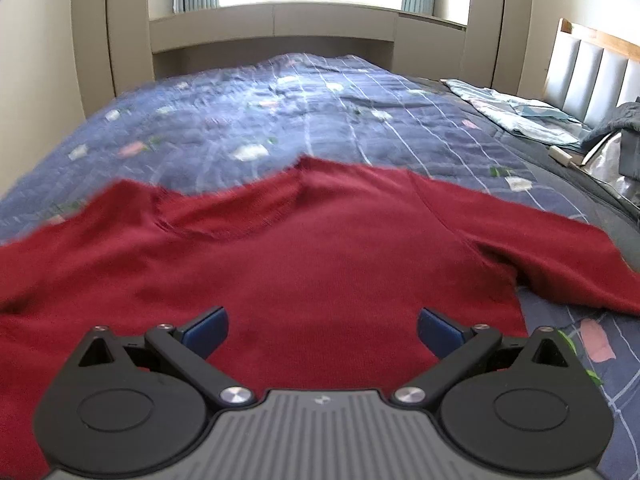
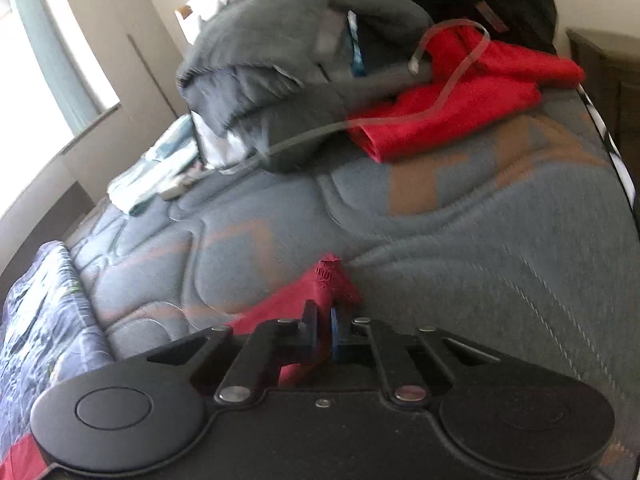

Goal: Fold small clothes
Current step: 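Grasp a sleeve cuff with the right tool and lift it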

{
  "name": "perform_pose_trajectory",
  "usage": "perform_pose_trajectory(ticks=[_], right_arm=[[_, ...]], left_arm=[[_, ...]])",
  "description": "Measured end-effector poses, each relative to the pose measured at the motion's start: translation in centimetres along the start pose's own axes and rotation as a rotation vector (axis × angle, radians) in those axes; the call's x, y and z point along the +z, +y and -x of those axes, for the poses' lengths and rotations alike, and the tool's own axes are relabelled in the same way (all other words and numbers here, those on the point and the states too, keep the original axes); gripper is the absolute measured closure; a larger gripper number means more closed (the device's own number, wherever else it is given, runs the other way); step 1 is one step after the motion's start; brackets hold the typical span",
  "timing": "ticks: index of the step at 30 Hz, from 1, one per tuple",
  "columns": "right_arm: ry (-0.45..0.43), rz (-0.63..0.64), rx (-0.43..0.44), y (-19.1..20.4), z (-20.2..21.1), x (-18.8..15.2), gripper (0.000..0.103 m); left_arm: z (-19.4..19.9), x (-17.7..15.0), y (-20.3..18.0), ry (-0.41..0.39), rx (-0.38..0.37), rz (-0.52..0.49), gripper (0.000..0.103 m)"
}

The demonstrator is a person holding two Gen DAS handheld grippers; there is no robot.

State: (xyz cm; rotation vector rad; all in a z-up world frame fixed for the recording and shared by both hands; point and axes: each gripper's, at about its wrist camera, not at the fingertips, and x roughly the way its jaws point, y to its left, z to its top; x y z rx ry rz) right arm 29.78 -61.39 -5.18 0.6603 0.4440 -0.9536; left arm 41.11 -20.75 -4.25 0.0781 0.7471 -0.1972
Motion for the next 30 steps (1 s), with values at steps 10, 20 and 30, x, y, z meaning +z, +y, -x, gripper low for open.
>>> perform_pose_trajectory(ticks=[10, 20, 30], right_arm=[[-0.129, 0.289, 0.308, 13.7, 6.9, 2.5, 0.097], [-0.152, 0.681, 0.735, 33.8, 16.1, -6.5, 0.097], [-0.054, 1.1, 0.995, 42.8, 23.2, -26.5, 0.098]], left_arm=[[5.8, 4.6, 7.8, -0.056, 0.061, 0.046, 0.0], [10.3, 3.9, 19.0, -0.113, 0.189, 0.183, 0.0], [11.6, 0.3, 29.5, -0.083, 0.329, 0.319, 0.0]])
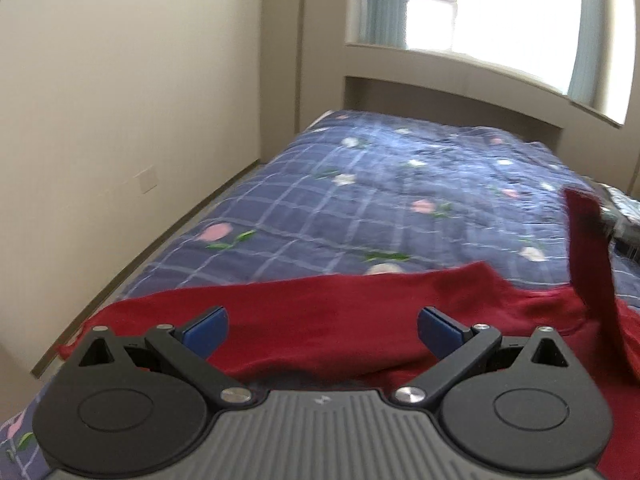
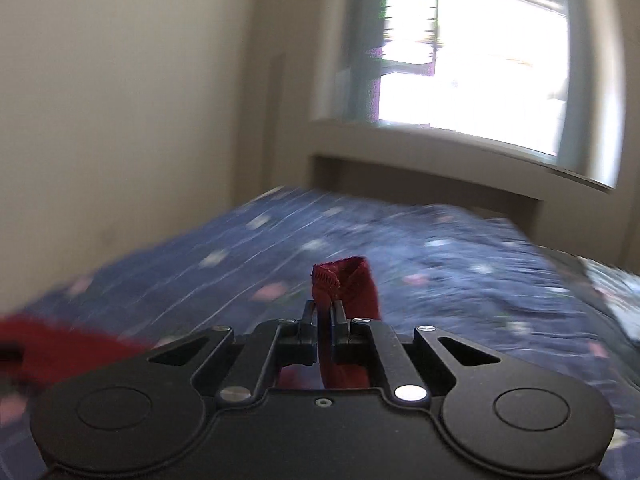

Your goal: Fold small clothes

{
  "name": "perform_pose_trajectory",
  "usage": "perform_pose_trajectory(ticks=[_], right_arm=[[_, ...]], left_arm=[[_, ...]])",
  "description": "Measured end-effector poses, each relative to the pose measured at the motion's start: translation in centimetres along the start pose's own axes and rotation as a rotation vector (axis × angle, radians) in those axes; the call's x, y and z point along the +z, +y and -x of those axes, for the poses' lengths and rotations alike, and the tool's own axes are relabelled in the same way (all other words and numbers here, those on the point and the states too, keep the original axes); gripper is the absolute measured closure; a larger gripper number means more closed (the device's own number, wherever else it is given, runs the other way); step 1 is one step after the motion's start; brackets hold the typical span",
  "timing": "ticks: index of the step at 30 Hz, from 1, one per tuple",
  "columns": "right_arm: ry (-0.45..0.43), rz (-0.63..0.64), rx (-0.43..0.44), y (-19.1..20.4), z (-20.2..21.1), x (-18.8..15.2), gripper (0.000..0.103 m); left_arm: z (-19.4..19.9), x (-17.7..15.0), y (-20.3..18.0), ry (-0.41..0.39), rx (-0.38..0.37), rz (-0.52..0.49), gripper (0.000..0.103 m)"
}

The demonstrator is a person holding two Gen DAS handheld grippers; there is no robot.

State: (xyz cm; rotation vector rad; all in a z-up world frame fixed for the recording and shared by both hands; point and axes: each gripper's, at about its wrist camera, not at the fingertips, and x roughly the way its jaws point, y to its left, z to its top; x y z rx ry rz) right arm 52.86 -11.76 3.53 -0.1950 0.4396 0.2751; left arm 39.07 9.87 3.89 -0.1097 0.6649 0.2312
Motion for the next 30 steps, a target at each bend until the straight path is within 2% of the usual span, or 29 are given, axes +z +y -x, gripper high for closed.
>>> perform_pose_trajectory(ticks=[4, 10, 12, 13, 15, 18, 21, 26, 28, 30], right_arm=[[0.092, 0.086, 0.063, 5.8, -2.7, -3.0, 0.098], [0.164, 0.228, 0.098, 9.5, -3.6, -7.5, 0.094], [0.167, 0.248, 0.125, 9.6, -3.0, -8.2, 0.08], [0.16, 0.26, 0.14, 9.5, -2.6, -8.4, 0.076], [0.136, 0.293, 0.149, 9.0, -1.2, -8.7, 0.047], [0.102, 0.315, 0.147, 6.9, 1.7, -8.9, 0.028], [0.086, 0.32, 0.098, 4.1, 4.7, -9.6, 0.014], [0.07, 0.291, -0.049, -1.2, 9.6, -12.0, 0.004], [0.082, 0.273, -0.125, -3.3, 11.4, -13.4, 0.001], [0.098, 0.262, -0.199, -4.9, 12.6, -14.9, 0.001]], left_arm=[[-1.0, -0.5, 2.1, 0.021, 0.035, 0.007, 0.0], [-2.7, -1.2, 2.4, 0.037, 0.049, 0.013, 0.0], [-3.5, -1.3, 1.9, 0.04, 0.033, 0.029, 0.0], [-3.9, -1.3, 1.5, 0.039, 0.023, 0.037, 0.0], [-4.5, -1.5, 0.6, 0.036, 0.0, 0.051, 0.0], [-5.4, -1.8, -1.4, 0.027, -0.051, 0.061, 0.0], [-5.9, -2.3, -4.1, 0.005, -0.109, 0.041, 0.0], [-7.5, -3.4, -10.0, -0.035, -0.175, -0.049, 0.0], [-8.2, -4.1, -12.5, -0.055, -0.163, -0.097, 0.0], [-8.8, -4.8, -14.4, -0.073, -0.114, -0.135, 0.0]])
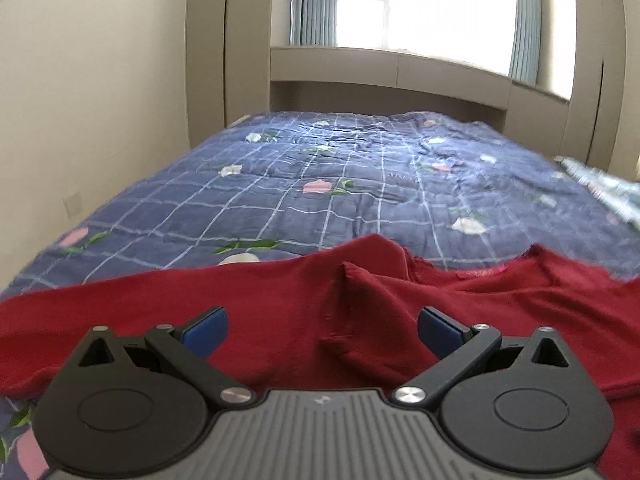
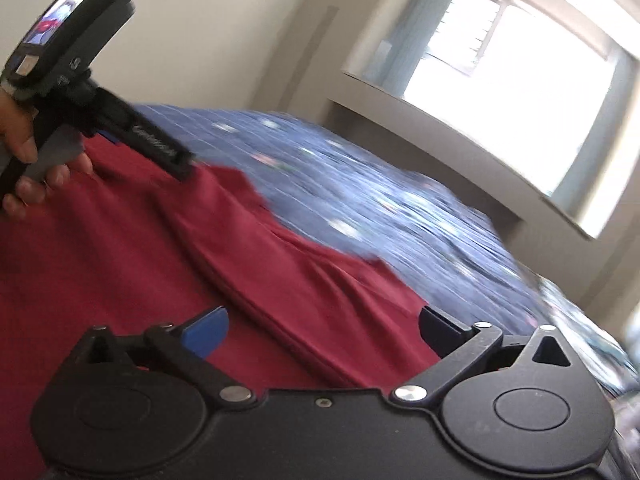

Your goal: Fold small clothes

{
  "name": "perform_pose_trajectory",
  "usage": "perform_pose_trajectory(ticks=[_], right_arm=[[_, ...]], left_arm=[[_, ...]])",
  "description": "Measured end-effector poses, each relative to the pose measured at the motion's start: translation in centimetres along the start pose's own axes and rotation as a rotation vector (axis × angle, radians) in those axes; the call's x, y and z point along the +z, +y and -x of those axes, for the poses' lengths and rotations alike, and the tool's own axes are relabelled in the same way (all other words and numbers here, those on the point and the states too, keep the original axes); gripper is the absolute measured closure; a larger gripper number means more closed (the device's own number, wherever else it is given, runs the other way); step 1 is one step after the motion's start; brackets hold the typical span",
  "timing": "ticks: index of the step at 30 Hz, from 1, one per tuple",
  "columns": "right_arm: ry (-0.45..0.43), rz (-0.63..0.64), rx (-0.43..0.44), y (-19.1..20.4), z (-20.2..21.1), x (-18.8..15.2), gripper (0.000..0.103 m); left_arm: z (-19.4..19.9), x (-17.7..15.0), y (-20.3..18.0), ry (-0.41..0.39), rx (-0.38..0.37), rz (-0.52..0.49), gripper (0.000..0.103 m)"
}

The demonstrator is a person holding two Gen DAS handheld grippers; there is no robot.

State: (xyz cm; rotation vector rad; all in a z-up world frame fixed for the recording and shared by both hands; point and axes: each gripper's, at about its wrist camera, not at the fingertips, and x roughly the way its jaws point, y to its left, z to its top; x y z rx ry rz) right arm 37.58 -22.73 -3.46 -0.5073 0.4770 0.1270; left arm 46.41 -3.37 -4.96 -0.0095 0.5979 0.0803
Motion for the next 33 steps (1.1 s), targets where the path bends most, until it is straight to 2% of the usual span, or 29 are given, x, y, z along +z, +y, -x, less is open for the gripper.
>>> perform_pose_trajectory(ticks=[2, 6, 10, 17, 19, 21, 22, 23, 24, 27, 29, 33], right_arm=[[0.034, -0.009, -0.077, -1.2, 0.5, -2.0, 0.001], [0.114, -0.009, -0.242, -2.9, 0.2, -5.3, 0.001], [0.118, -0.088, -0.288, -4.4, -0.9, -6.7, 0.001], [0.073, -0.024, -0.409, -5.1, -4.5, -5.6, 0.001], [0.061, -0.039, -0.43, -5.8, -5.0, -5.4, 0.008], [0.039, -0.113, -0.433, -7.2, -4.3, -5.6, 0.028], [0.03, -0.147, -0.426, -7.7, -3.8, -5.7, 0.03], [0.024, -0.172, -0.411, -8.2, -3.4, -5.9, 0.037], [0.025, -0.178, -0.393, -8.4, -3.3, -6.0, 0.052], [0.047, -0.128, -0.364, -7.7, -2.9, -6.3, 0.067], [0.073, -0.121, -0.358, -7.3, -2.9, -6.4, 0.073], [0.168, -0.218, -0.315, -8.4, -4.2, -7.1, 0.073]], left_arm=[[-0.9, -0.5, -1.2, 0.001, 0.064, -0.017, 0.0], [-2.3, -2.1, -1.3, 0.022, 0.163, 0.018, 0.0], [-2.1, -2.9, -0.3, 0.01, 0.129, 0.078, 0.0], [-2.1, -2.9, -0.2, 0.015, 0.134, 0.071, 0.0], [-2.2, -2.9, -0.2, 0.015, 0.134, 0.07, 0.0], [-2.1, -2.9, -0.2, 0.015, 0.134, 0.069, 0.0], [-2.3, -2.8, -0.2, 0.016, 0.134, 0.069, 0.0], [-2.2, -2.8, -0.2, 0.016, 0.134, 0.069, 0.0], [-2.2, -2.9, -0.2, 0.016, 0.133, 0.069, 0.0], [-2.1, -2.9, -0.2, 0.015, 0.132, 0.069, 0.0], [-2.1, -2.9, -0.2, 0.015, 0.132, 0.068, 0.0], [-2.0, -2.9, -0.3, 0.016, 0.132, 0.065, 0.0]])
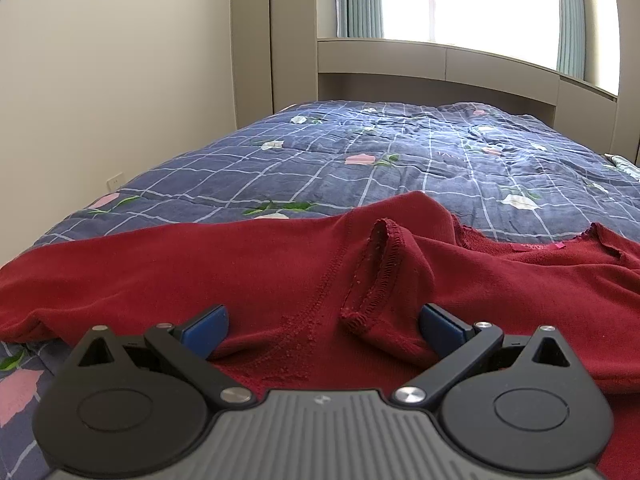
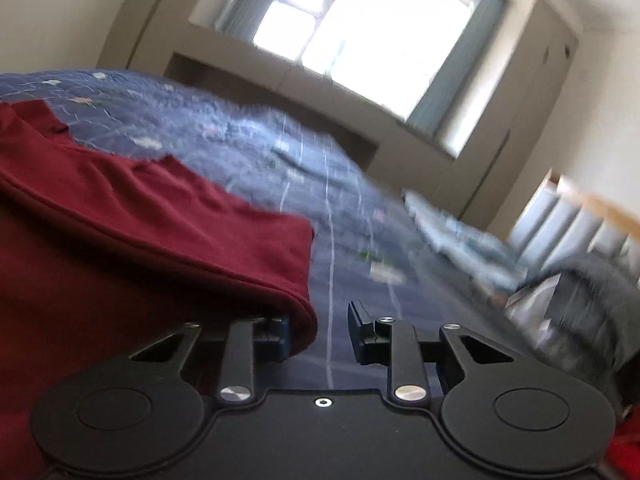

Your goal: Fold small clothes

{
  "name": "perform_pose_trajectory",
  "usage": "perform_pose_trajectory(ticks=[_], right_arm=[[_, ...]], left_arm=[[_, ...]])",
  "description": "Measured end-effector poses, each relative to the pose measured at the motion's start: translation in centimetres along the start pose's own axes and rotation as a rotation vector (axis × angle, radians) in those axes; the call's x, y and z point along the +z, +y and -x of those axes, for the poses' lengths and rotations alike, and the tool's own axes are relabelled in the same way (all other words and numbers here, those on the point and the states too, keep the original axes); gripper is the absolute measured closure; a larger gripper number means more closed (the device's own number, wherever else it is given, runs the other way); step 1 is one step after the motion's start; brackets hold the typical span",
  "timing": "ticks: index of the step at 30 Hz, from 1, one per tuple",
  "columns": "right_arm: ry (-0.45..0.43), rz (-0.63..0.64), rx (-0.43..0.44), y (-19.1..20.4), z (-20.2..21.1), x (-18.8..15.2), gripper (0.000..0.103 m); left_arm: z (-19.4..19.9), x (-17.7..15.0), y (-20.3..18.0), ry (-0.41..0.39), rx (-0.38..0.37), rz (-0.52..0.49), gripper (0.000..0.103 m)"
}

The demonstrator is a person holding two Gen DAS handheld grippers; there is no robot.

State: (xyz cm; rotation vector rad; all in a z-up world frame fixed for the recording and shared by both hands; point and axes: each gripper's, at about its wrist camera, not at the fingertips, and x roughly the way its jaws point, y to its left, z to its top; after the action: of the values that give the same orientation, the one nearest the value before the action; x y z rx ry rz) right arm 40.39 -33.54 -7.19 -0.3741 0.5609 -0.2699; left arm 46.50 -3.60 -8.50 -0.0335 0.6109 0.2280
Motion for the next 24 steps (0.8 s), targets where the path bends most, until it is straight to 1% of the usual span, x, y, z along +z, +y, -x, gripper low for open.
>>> perform_pose_trajectory(ticks=[1, 3, 7, 8, 10, 12, 15, 16, 17, 18, 19, 21, 24], right_arm=[[0.02, -0.022, 0.012, -0.2, -0.2, -0.1, 0.073], [0.041, -0.057, 0.024, -0.6, -0.5, -0.2, 0.069], [0.044, -0.034, 0.009, 0.0, -0.6, -0.3, 0.066], [0.041, -0.029, 0.005, 0.0, -0.6, -0.3, 0.063], [0.034, -0.029, -0.005, 0.0, -0.4, -0.3, 0.053], [0.028, -0.041, -0.018, -0.3, 0.1, -0.4, 0.037], [0.036, -0.069, -0.009, -0.7, 1.0, -0.8, 0.026], [0.042, -0.082, -0.006, -1.0, 1.5, -1.0, 0.024], [0.053, -0.093, -0.003, -1.2, 1.8, -1.2, 0.017], [0.077, -0.106, 0.012, -1.4, 2.1, -1.6, 0.005], [0.089, -0.121, 0.033, -1.6, 2.4, -2.0, 0.003], [0.1, -0.15, 0.059, -1.8, 3.3, -2.8, 0.003], [0.105, -0.171, 0.08, -1.9, 4.6, -3.6, 0.001]], left_arm=[[0.0, 0.0, 0.0, 0.0, 0.001, -0.002, 0.0], [0.0, 0.0, -0.1, 0.001, 0.002, -0.004, 0.0], [-0.1, 0.0, -0.2, 0.002, 0.002, -0.006, 0.0], [-0.1, 0.0, -0.2, 0.002, 0.002, -0.006, 0.0], [0.0, 0.0, -0.2, 0.0, -0.001, -0.003, 0.0], [0.0, 0.0, 0.0, -0.003, -0.01, 0.007, 0.0], [0.1, -0.1, 0.4, -0.005, -0.028, 0.026, 0.0], [0.1, -0.1, 0.5, -0.005, -0.031, 0.029, 0.0], [0.2, -0.1, 0.5, -0.005, -0.033, 0.03, 0.0], [0.4, -0.1, 0.7, -0.003, -0.035, 0.032, 0.001], [0.7, -0.1, 0.8, 0.0, -0.038, 0.037, 0.001], [1.6, -0.3, 1.2, 0.002, -0.056, 0.035, 0.001], [3.6, -1.1, 2.0, 0.009, -0.094, 0.034, 0.0]])
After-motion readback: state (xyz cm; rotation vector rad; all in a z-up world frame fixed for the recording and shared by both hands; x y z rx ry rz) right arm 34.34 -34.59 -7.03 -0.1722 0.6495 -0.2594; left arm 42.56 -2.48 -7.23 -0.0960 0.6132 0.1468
